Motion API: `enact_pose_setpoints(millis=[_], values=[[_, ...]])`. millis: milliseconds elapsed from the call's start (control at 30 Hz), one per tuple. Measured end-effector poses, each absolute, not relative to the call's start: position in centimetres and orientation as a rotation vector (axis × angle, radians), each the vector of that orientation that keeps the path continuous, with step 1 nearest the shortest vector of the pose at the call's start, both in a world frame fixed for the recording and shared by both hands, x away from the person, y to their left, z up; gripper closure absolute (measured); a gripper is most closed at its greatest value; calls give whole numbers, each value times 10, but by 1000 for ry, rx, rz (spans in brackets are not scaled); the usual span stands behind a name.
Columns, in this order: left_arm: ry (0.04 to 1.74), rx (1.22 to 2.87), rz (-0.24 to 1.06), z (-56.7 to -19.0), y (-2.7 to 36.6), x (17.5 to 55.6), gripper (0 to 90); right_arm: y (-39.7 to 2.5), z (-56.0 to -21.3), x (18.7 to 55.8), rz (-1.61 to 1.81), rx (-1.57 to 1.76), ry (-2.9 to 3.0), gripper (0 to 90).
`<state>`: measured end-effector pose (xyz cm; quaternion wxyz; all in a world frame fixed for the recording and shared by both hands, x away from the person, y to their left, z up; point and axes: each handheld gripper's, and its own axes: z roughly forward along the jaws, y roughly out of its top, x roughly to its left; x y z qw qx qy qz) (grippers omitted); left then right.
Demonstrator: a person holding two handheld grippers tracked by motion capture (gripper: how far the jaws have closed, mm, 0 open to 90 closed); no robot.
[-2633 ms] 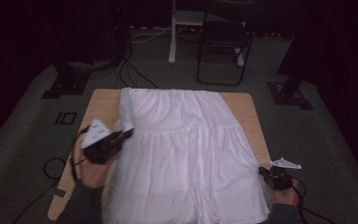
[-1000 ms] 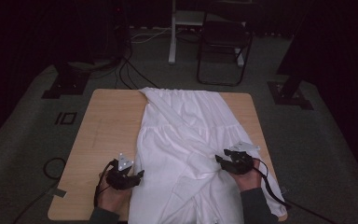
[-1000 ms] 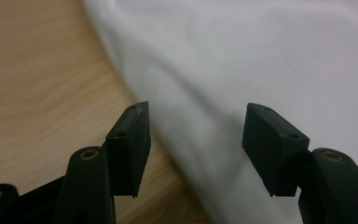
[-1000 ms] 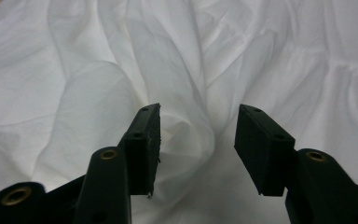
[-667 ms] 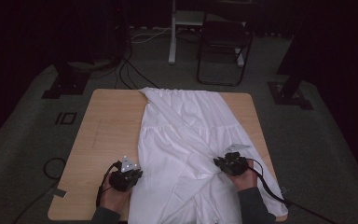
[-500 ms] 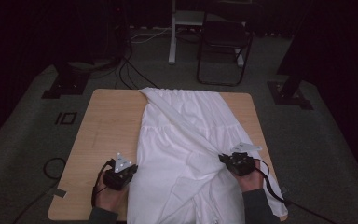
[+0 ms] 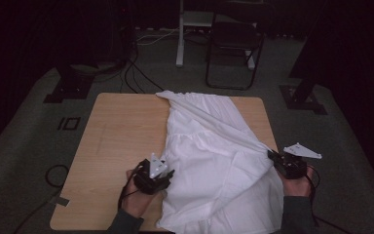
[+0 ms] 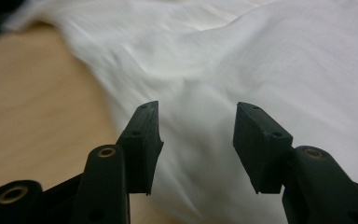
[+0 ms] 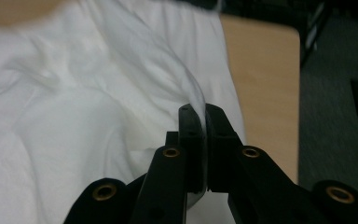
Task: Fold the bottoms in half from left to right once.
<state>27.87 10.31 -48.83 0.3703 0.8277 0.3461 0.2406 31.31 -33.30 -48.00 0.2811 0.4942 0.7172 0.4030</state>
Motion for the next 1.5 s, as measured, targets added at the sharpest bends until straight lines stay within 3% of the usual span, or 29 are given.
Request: enact_pose_setpoints(millis=[200,300,433,833,967,1067,1267,1333,1500], values=[[983,2227,506,-542,72,304,447,-346,-541,336,936,1422,2013,864],[990,2268,512,-552,67,309,536,-344,-556,340,899,1452,2033,861],[1000,2284,561,-550,72,317,762,-336,-562,340,872,1458,2054,860],[1240,2245,712,-544,130,396,791,-285,-560,366,911,1374,2148,857],[1252,2234,722,-543,138,416,756,-272,-560,388,918,1376,2129,858],[1220,2213,686,-541,147,418,624,-269,-558,401,894,1402,2120,847],[1168,2089,701,-515,179,379,513,-274,-536,397,977,1433,2026,548],[1152,2069,703,-508,189,365,497,-271,-526,392,986,1406,1991,489],[1128,2043,723,-500,213,326,466,-252,-511,392,1040,1307,2029,455]])
